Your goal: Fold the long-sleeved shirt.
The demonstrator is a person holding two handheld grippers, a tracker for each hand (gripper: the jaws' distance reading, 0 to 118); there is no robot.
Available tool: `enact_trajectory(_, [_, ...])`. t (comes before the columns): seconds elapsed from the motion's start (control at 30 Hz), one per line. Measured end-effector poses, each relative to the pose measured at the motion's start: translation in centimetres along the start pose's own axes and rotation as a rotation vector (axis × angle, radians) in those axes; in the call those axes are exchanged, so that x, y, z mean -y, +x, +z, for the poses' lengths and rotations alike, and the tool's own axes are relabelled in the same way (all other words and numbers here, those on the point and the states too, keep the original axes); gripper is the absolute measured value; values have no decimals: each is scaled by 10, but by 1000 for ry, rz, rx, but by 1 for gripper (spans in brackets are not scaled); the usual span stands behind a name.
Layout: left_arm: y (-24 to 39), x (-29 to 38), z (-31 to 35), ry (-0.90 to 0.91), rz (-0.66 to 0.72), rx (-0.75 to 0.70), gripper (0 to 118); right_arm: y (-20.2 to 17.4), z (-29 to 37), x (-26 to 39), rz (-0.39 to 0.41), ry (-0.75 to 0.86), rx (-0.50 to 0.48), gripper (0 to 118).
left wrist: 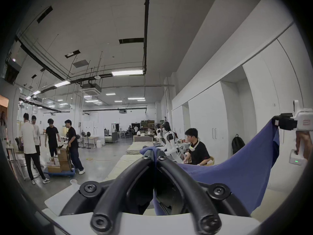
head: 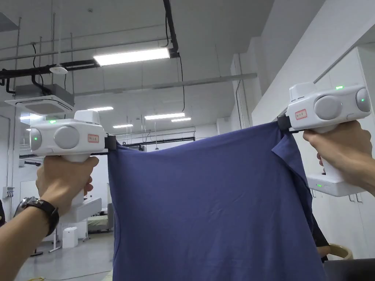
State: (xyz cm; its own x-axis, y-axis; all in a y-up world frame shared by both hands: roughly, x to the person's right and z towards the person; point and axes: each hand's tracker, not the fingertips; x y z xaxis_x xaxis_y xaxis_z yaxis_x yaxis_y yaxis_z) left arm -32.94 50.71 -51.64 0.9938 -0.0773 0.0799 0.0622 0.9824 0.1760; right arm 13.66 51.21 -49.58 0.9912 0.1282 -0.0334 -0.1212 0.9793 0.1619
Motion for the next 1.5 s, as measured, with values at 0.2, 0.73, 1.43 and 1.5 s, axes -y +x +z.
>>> enact_trajectory(0.2, [0,0,-47,23,-3,-14,0,1,-51,5,19,4,22,3])
enact_trajectory(0.73, [3,73,-139,-32,-32,-27,0,-7,-150,77,82,-65,28,3])
enact_trajectory(1.43, [10,268,-152,-252,53,25,0,-18,-184,292,19,-324,-71,3])
enact_trajectory(1.5, [12,283,-145,-269,59,33,0,-19,-180,308,4,-343,-84,3])
